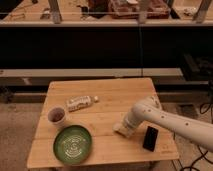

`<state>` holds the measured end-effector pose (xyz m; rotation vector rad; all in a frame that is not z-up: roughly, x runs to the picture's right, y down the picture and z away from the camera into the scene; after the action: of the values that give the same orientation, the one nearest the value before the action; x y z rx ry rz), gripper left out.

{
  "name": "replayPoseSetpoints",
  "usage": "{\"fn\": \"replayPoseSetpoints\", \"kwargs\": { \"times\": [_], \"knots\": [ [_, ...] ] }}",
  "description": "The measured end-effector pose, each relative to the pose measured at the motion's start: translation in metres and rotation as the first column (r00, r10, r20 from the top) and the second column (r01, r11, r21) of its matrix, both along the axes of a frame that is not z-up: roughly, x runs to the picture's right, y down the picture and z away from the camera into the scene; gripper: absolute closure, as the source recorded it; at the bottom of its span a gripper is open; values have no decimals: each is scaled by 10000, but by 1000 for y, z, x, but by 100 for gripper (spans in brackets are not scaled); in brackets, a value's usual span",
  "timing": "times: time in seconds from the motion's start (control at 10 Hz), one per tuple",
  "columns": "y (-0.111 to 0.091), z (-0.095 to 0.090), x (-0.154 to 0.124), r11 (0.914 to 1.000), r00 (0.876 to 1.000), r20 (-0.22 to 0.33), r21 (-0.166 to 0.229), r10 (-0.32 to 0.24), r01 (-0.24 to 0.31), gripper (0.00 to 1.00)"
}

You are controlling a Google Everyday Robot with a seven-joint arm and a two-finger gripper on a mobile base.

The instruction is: Wipe the white sponge on the table

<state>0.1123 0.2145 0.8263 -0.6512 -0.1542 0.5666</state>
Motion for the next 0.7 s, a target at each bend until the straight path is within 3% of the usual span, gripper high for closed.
{"fn": "replayPoseSetpoints", "kwargs": {
  "times": [0.3, 0.7],
  "knots": [
    [-31, 11, 22, 9982, 9982, -472, 472, 383, -360, 99],
    [-53, 44, 39, 9955, 9942, -762, 627, 758, -711, 99]
  ]
}}
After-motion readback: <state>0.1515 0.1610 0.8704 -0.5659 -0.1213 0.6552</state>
